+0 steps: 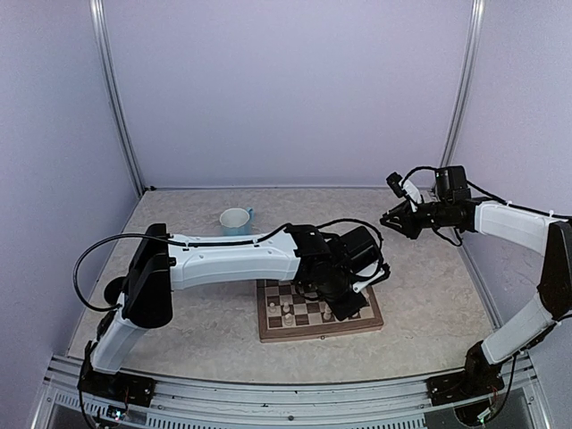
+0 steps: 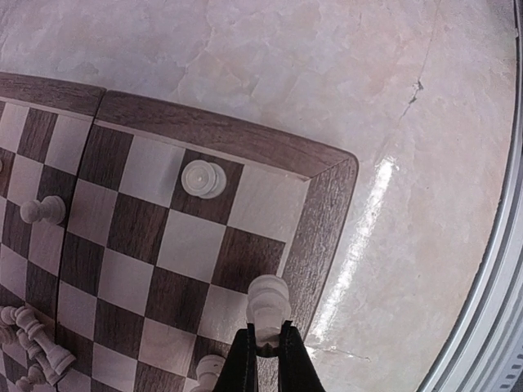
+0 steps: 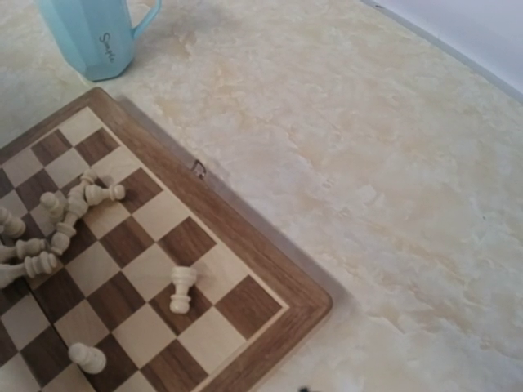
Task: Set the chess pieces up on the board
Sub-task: Place the knight at g1.
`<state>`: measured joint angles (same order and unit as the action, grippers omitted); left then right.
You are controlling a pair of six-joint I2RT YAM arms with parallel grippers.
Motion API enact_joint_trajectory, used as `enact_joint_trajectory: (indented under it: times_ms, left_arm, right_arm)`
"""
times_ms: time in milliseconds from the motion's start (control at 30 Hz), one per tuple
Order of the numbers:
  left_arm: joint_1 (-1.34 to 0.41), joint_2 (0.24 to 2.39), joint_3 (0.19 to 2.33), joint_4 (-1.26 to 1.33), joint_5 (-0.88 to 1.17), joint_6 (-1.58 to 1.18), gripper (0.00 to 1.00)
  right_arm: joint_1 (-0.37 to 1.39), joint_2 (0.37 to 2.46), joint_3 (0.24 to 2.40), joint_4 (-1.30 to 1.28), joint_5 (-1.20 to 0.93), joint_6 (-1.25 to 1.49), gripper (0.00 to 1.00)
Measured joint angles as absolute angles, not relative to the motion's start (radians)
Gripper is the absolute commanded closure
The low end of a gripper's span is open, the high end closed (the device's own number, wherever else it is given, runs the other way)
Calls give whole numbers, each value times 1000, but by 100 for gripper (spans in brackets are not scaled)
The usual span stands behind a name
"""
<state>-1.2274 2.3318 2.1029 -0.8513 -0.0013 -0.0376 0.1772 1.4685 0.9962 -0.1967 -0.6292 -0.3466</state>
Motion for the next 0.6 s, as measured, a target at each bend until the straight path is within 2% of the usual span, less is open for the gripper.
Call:
enact_joint_trajectory:
  times_ms: [600]
  left_arm:
    - [-1218,2371,2123,-835,-34,-41,100]
  right_arm:
    - [177,1470,996,-197,-642,-355,100]
